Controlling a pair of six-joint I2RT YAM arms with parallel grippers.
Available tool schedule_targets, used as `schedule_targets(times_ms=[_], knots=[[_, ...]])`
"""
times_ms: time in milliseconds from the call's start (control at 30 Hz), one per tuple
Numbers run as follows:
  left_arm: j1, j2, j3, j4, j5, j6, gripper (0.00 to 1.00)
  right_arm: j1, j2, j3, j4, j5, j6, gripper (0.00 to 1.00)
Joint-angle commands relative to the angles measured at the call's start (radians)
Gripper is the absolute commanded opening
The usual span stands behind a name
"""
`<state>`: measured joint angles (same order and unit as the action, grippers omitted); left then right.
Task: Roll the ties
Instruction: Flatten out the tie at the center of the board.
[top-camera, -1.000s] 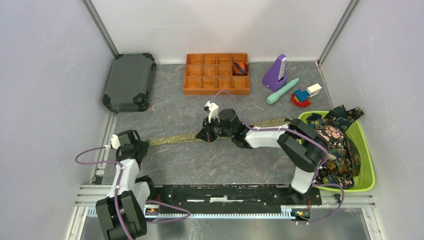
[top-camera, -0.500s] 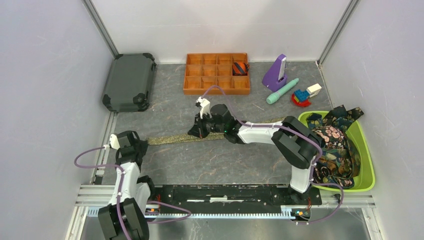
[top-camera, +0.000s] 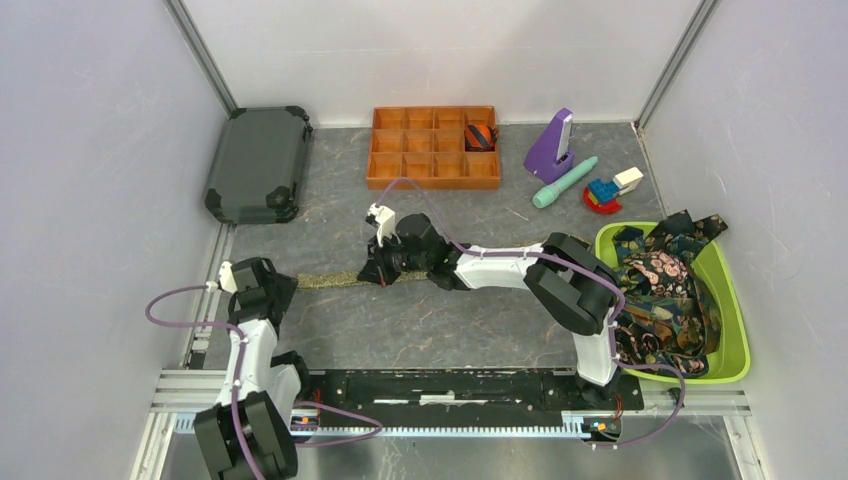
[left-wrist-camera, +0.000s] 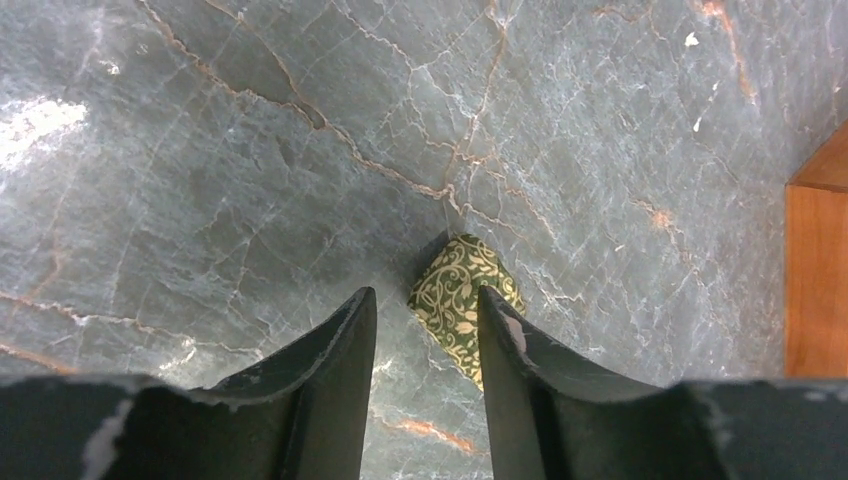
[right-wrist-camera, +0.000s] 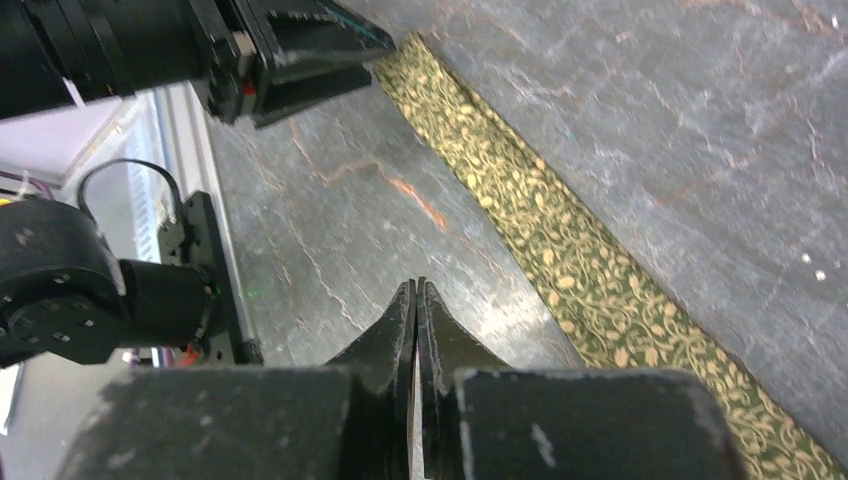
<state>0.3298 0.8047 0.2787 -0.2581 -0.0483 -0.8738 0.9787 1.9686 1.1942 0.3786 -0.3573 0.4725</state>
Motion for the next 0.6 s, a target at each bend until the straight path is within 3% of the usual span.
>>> schedule_targets(times_ms=[0, 333, 567], knots=[[0.027, 0.086, 0.027, 0.095, 0.045, 0.091, 0.46, -0.005, -0.050, -0.054, 0.006, 0.012, -0.040, 0.03], [0.031, 0.116, -0.009, 0.178, 0.089, 0.096, 0.44, -0.010, -0.066, -0.102, 0.022, 0.006, -0.052, 0.03], [0.031, 0.131, -0.019, 0.211, 0.075, 0.095, 0.36, -0.009, -0.047, -0.075, 0.014, -0.002, -0.049, 0.03]])
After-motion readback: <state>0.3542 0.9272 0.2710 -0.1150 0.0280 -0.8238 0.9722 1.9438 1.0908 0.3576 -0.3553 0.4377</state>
